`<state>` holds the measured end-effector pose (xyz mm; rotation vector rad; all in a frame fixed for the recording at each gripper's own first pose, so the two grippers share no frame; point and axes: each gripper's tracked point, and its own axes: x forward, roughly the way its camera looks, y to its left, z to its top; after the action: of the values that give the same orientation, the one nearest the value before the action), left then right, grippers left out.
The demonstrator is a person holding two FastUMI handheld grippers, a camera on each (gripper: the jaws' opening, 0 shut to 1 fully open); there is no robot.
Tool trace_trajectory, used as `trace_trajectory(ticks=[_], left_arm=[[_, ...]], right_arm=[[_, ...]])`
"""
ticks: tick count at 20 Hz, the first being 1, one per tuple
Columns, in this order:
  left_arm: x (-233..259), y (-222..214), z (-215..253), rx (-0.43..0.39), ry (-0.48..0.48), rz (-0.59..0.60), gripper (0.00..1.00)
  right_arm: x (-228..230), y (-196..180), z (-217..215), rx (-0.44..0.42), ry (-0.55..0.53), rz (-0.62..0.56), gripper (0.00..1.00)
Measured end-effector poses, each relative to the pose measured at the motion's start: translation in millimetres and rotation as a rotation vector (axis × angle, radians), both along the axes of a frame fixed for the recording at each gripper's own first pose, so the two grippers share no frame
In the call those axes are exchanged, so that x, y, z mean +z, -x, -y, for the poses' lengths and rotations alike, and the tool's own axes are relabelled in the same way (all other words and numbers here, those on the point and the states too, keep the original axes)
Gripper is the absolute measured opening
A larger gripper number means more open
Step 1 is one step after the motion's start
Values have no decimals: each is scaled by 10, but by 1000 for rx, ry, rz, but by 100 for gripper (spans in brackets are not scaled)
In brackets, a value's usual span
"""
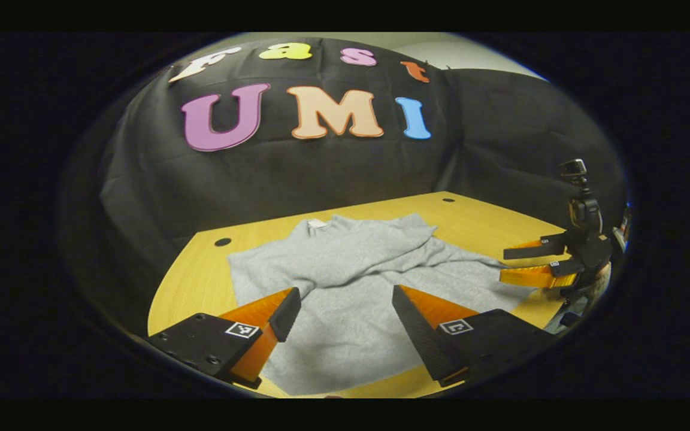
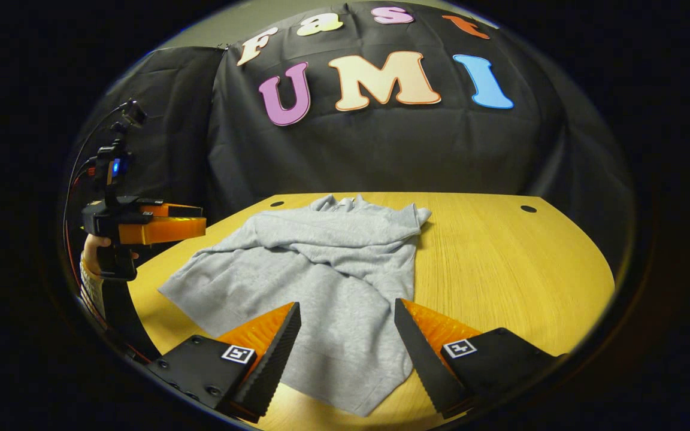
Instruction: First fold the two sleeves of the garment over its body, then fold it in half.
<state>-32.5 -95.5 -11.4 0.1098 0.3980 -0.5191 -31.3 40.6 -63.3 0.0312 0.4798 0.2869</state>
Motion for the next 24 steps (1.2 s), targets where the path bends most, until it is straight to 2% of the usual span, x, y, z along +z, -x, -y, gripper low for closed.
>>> trace_trajectory(ticks=[1,2,9,15,16,17,24], left_arm=[[-69,73,-56,12,-1,-14,97],[-151,154,-131,25,-4,-23,93],[-627,551,-376,85,-17,-95,93],[-742,634,-534,158,-1,-143,94],[-772,667,-563,171,-9,-143,98],[-796,687,-616,184,-18,-149,94],[-918,723,-723,222,-23,-175,94]], right_arm=[[-31,47,-23,0,2,-6,98],[-69,87,-21,-7,9,-14,98],[-256,308,30,-52,53,-56,98],[-380,391,54,-70,111,-107,98],[-373,387,52,-70,118,-107,98],[-374,391,53,-72,125,-113,98],[-373,407,59,-87,123,-124,98]])
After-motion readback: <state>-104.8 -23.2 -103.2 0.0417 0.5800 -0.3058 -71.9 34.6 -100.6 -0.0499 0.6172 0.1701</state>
